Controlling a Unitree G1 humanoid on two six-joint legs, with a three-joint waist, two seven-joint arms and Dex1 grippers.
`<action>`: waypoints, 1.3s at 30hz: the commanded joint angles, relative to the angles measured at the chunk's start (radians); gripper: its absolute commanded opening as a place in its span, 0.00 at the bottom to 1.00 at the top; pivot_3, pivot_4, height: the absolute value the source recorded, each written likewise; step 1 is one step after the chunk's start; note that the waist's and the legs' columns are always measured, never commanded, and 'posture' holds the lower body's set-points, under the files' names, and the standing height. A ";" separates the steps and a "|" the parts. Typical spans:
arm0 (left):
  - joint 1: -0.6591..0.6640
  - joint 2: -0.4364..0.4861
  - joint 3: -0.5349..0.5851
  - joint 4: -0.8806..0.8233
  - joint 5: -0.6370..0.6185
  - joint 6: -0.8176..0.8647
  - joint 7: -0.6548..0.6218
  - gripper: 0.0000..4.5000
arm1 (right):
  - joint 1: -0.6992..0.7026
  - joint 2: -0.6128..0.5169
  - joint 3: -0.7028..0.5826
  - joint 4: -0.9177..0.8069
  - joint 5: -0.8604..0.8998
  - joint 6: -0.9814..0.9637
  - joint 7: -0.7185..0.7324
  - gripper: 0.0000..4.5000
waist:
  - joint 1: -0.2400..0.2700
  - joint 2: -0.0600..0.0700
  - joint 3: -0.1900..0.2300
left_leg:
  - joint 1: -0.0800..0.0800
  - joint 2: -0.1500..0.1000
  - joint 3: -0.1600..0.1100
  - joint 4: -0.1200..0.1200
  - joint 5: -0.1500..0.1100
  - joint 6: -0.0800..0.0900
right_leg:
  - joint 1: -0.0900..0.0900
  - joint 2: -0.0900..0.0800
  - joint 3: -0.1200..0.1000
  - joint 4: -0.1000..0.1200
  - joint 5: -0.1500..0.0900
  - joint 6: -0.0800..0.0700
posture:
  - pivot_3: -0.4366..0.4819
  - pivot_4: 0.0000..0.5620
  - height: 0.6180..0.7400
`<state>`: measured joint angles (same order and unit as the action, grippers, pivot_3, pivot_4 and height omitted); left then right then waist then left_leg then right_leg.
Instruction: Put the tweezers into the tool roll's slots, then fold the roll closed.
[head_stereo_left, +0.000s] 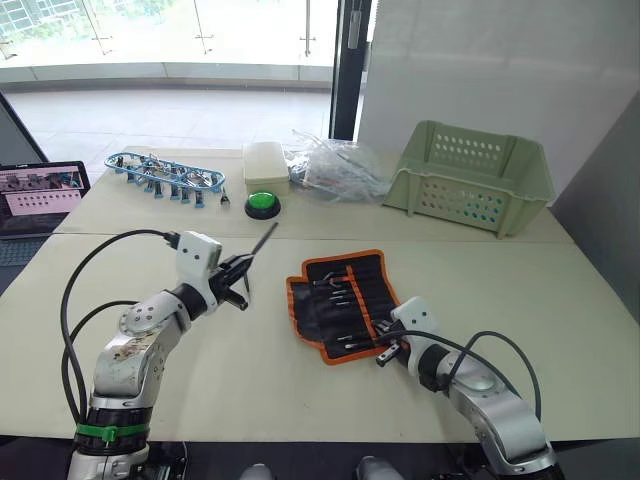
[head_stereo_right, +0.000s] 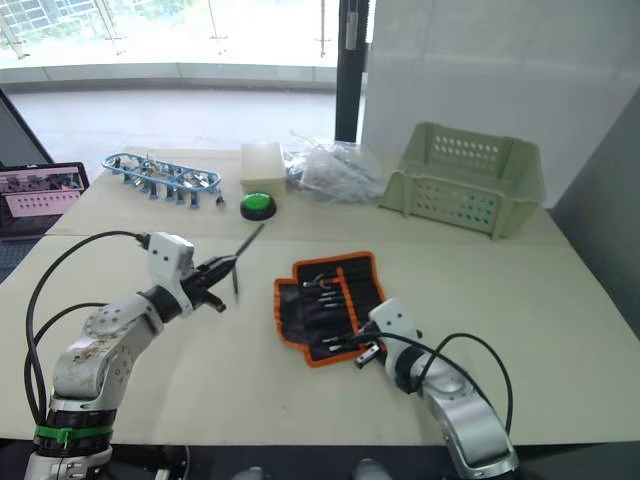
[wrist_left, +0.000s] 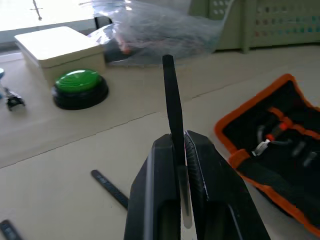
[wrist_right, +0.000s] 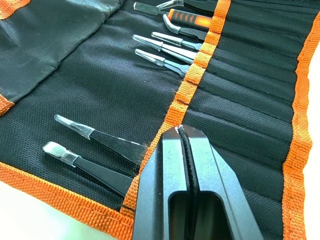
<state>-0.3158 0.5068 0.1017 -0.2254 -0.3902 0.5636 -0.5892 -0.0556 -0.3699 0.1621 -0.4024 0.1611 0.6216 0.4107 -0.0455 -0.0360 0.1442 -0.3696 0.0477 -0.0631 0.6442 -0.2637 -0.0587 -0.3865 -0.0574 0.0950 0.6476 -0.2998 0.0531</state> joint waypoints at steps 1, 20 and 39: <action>-0.050 0.039 -0.071 -0.061 -0.052 0.084 -0.091 0.01 | 0.031 0.003 0.044 0.024 -0.003 0.051 0.008 0.00 | -0.001 0.000 0.000 | 0.000 0.000 0.000 0.000 0.000 0.000 | 0.000 0.000 0.000 0.000 0.000 0.000 | 0.48 0.27 0.78; -0.405 0.177 -0.515 0.095 0.112 0.197 -0.394 0.01 | 0.112 0.057 0.050 -0.034 -0.020 0.061 -0.077 0.00 | 0.002 -0.001 0.004 | -0.002 0.000 0.000 -0.001 0.000 0.000 | -0.002 0.001 0.000 -0.001 -0.001 0.000 | 0.48 0.27 0.78; -0.507 0.051 -0.633 0.296 0.333 -0.003 -0.506 0.01 | 0.132 0.082 0.055 -0.057 -0.021 0.069 -0.109 0.00 | 0.003 -0.001 0.004 | -0.002 0.000 -0.001 0.000 0.000 0.001 | -0.002 0.002 0.000 0.000 -0.001 -0.001 | 0.48 0.27 0.78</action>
<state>-0.7943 0.5765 -0.5297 0.0958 -0.0611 0.5853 -1.0780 0.0467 -0.2933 0.1688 -0.4991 0.1379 0.6371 0.2875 -0.0423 -0.0370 0.1478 -0.3718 0.0480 -0.0636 0.6444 -0.2640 -0.0576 -0.3883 -0.0559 0.0953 0.6479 -0.3005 0.0525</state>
